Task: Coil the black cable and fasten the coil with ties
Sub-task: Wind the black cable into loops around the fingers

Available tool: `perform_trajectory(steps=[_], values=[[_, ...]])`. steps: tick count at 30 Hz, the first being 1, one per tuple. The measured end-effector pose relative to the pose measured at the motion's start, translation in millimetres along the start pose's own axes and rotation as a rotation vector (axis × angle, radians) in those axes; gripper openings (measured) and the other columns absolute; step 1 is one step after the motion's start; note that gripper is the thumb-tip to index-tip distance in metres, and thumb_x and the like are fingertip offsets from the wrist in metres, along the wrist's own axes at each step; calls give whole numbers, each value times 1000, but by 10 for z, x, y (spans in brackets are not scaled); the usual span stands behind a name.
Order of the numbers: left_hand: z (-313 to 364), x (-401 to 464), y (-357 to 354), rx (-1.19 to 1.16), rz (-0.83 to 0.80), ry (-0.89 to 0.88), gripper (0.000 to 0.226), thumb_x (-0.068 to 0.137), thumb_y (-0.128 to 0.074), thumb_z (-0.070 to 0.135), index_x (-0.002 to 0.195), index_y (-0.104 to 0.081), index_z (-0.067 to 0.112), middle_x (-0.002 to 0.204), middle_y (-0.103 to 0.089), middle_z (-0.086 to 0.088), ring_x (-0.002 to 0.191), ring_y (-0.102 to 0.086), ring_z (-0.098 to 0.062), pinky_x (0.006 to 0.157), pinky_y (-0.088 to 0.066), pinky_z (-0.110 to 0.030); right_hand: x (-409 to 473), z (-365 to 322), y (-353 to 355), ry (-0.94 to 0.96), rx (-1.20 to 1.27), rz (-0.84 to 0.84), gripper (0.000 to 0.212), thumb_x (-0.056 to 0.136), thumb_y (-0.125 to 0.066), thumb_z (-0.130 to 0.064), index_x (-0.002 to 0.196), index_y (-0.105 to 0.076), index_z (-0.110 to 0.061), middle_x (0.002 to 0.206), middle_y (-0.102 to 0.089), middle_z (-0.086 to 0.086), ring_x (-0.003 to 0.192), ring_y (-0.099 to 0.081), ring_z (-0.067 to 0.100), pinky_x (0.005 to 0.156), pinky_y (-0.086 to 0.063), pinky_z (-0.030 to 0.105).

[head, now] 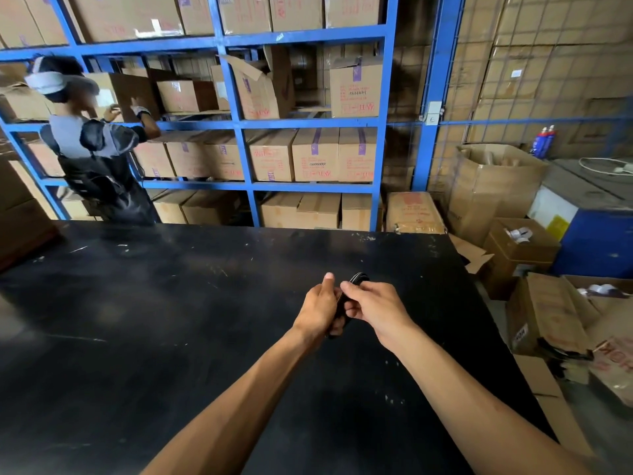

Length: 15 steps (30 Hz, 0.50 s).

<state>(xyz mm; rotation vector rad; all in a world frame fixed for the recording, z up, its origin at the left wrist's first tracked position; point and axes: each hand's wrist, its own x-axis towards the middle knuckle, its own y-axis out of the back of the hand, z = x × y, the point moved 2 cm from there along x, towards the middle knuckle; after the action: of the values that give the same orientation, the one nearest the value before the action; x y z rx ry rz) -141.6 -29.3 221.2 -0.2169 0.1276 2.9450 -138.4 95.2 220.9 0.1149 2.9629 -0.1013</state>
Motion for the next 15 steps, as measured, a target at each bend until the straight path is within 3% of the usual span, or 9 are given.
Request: perform_trajectory(steps=[2, 4, 6, 8, 12, 15], values=[[-22, -34, 13, 39, 10, -56, 50, 105, -37, 46, 89, -59, 5, 65, -60, -9, 50, -52, -16, 48, -43, -27, 32, 19, 46, -36, 64, 51, 24, 98, -69, -17, 99, -76, 6, 80, -68, 13, 64, -62, 13, 69, -60, 29], [-87, -71, 19, 135, 25, -157, 32, 102, -52, 39, 103, -65, 9, 82, -72, -2, 69, -65, -10, 65, -54, -23, 50, 23, 116, -75, 169, 102, 23, 98, -68, -13, 100, -72, 10, 81, -67, 13, 66, -63, 13, 65, -59, 26], [-155, -100, 12, 329, 44, -302, 24, 100, -58, 33, 114, -70, 16, 96, -75, 4, 86, -69, -6, 80, -54, -20, 52, 27, 183, -106, 262, 140, 17, 97, -69, -9, 93, -69, 7, 78, -66, 13, 67, -64, 15, 62, -60, 25], [-204, -112, -15, 580, 83, -449, 25, 101, -57, 26, 120, -70, 16, 98, -70, 0, 88, -66, -13, 79, -49, -18, 40, 48, 222, -125, 321, 164, 13, 95, -71, -5, 87, -67, 5, 76, -66, 13, 67, -65, 16, 62, -62, 24], [-261, -71, -115, 990, 116, -528, 22, 99, -51, 5, 114, -65, -2, 96, -58, -19, 78, -57, -36, 72, -48, -40, 2, 150, 252, -179, 366, 201, 9, 90, -75, 1, 85, -68, 3, 77, -67, 14, 65, -66, 16, 59, -63, 22], [-250, -57, -156, 925, 116, -400, 19, 97, -49, 5, 97, -67, -3, 91, -61, -18, 75, -57, -33, 67, -45, -37, -31, 238, 327, -247, 373, 185, 9, 90, -77, -2, 87, -69, 2, 76, -66, 13, 63, -63, 16, 50, -60, 21]])
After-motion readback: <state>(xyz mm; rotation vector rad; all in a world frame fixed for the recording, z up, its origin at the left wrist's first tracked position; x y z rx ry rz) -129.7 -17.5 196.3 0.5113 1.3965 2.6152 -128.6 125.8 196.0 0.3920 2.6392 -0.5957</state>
